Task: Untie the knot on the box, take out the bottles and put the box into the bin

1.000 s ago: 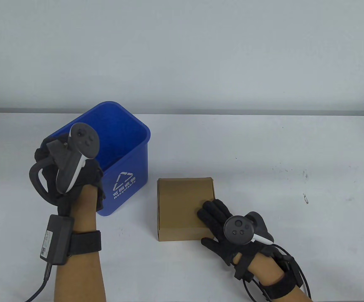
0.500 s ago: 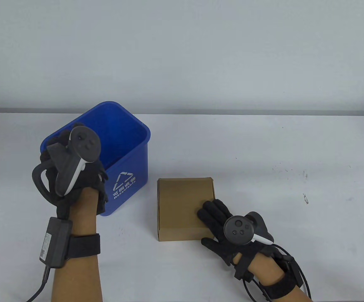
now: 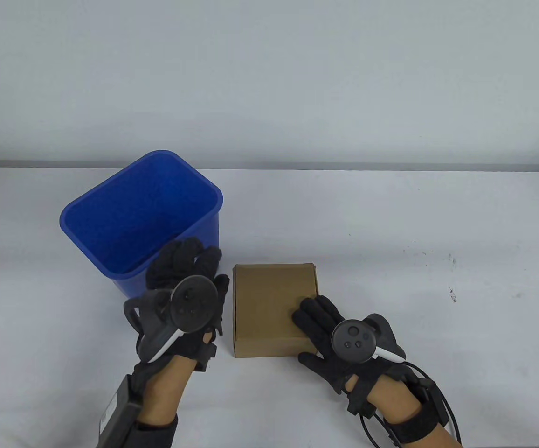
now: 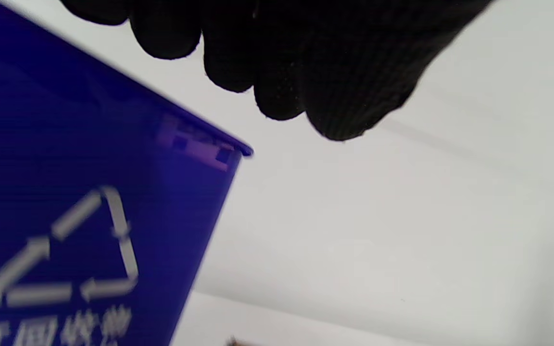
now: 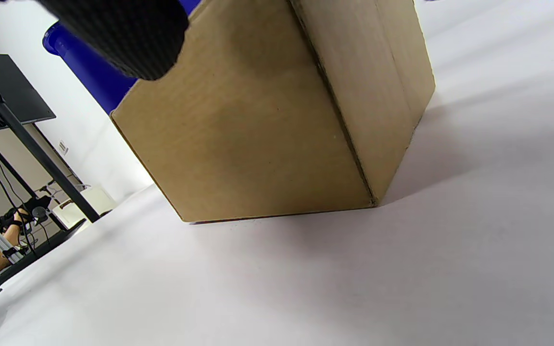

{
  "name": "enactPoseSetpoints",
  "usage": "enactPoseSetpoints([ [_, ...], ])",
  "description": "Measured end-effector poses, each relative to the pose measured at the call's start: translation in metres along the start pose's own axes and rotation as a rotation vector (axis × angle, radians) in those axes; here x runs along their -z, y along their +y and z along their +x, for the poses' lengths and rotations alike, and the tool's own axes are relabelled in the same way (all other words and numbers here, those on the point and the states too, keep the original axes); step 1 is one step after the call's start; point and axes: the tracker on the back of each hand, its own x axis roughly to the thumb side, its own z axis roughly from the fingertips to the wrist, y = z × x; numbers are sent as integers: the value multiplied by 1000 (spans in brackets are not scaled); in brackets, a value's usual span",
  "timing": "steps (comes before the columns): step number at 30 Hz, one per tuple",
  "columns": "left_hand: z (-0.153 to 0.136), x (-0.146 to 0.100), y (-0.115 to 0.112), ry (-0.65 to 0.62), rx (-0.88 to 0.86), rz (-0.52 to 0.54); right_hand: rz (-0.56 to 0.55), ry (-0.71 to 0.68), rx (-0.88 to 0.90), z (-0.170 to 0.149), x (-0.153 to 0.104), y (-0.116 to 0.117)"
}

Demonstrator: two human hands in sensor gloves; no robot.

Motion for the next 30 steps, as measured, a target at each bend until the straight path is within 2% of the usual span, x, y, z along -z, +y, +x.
enactPoseSetpoints([
  [4,-11,-13,-38,-18,-75,-95,0,-1,-1,0,0,0],
  [9,-41,-26,-86,16,-278,-101,0,0,-7,0,-1,-1],
  [11,-51,-27,-96,47,-343,-122,-2,0,-7,0,0,-1],
  [13,-58,-28,-101,16,-373,-219,3,0,-11,1,0,-1],
  [15,-67,-32,-106,22,-344,-192,2,-1,-12,1,0,-1],
  [17,-69,-33,-108,23,-353,-233,-3,-6,-11,1,-1,-2],
  [20,-67,-33,-106,28,-378,-224,-21,-25,-32,0,-1,-5],
  [24,-70,-34,-107,29,-380,-219,-91,-52,-27,-5,-4,-13],
  [30,-88,-31,-111,100,-399,-221,-133,-17,-45,-13,-8,-23],
])
